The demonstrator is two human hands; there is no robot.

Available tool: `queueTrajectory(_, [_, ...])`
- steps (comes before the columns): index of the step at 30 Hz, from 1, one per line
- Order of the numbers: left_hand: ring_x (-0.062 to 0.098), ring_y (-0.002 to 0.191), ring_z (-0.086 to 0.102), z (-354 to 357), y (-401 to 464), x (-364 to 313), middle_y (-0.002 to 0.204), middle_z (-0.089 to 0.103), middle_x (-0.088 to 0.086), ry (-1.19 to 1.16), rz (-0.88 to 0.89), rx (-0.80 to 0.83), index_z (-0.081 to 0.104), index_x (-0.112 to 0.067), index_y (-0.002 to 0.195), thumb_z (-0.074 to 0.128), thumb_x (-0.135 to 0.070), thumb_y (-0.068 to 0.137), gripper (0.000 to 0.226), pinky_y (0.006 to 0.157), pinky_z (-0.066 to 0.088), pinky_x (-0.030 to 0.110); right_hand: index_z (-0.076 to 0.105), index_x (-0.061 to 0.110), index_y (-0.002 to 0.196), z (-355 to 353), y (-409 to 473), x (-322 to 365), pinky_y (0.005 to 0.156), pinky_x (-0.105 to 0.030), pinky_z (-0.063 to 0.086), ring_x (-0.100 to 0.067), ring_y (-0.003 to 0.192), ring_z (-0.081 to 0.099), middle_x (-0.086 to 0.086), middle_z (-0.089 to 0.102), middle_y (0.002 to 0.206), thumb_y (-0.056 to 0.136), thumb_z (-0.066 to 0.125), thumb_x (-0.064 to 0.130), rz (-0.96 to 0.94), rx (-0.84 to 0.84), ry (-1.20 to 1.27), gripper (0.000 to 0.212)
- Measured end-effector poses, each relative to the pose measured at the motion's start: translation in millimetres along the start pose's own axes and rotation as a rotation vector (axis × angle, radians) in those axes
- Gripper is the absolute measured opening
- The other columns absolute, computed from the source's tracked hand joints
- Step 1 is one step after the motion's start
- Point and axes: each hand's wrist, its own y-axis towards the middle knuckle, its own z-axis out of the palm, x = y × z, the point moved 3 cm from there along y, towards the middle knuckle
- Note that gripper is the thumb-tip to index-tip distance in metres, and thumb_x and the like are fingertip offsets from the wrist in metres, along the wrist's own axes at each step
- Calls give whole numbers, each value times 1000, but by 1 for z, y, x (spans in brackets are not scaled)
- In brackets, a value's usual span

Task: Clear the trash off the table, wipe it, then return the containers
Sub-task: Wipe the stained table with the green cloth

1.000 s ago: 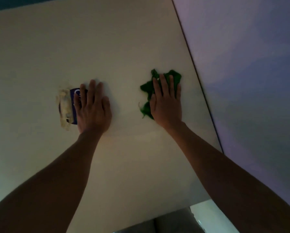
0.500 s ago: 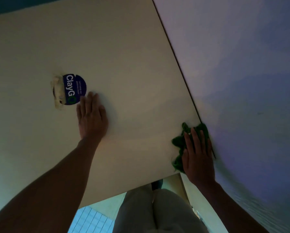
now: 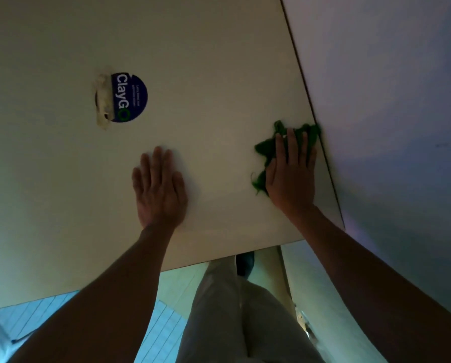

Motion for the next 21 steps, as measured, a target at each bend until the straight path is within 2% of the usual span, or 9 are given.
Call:
queueTrajectory(4, [24, 157, -5, 2, -2, 3, 170, 1, 0, 15, -10, -8, 2, -26, 162, 16, -42, 109, 57, 127, 3, 49, 27, 12, 156, 9, -42, 17, 121, -57, 12, -36, 152, 8, -13, 17, 164, 104, 27, 31, 8, -19, 44, 55])
queueTrajectory(7, [24, 157, -3, 2, -2, 3, 170, 4, 1, 13, -10, -9, 5, -26, 162, 15, -42, 109, 57, 127, 4, 49, 27, 12, 155, 16, -99, 35, 121, -57, 12, -36, 153, 5, -13, 16, 165, 105, 28, 33, -153, 50, 17, 55])
queueTrajectory(10, [25, 157, 0, 1, -3, 2, 170, 7, 0, 11, -11, -25, 8, -25, 162, 15, -42, 108, 57, 126, 7, 49, 30, 14, 155, 16, -104, 17, 120, -58, 15, -35, 152, 8, -11, 19, 164, 104, 29, 37, -247, 52, -9, 55])
queueTrajectory(13, [25, 157, 2, 2, -1, 3, 170, 9, 0, 13, -12, -38, 10, -24, 162, 15, -41, 108, 57, 126, 8, 49, 28, 14, 156, 13, -71, 4, 119, -58, 15, -34, 152, 9, -12, 19, 164, 103, 29, 37, -118, 21, -27, 57])
queueTrajectory(17, [26, 157, 2, 5, 0, 3, 170, 9, 1, 11, -12, -49, 10, -25, 162, 20, -39, 108, 56, 126, 8, 50, 22, 13, 157, 14, -41, 25, 120, -59, 9, -38, 152, 6, -14, 14, 165, 103, 27, 39, 105, -1, -9, 60])
queueTrajectory(19, [26, 157, 3, 5, 0, 4, 170, 9, 1, 16, -17, -52, 10, -25, 162, 22, -38, 108, 56, 126, 8, 50, 21, 13, 157, 17, -47, 44, 120, -60, 8, -39, 152, 4, -14, 12, 165, 103, 26, 40, 110, 4, 8, 61])
queueTrajectory(21, [27, 156, 5, 5, 1, 4, 169, 12, 1, 24, -10, -62, 13, -25, 162, 22, -38, 108, 56, 126, 8, 49, 21, 14, 157, 22, -64, 59, 120, -60, 9, -38, 152, 3, -12, 12, 165, 103, 26, 41, 5, 34, 9, 61])
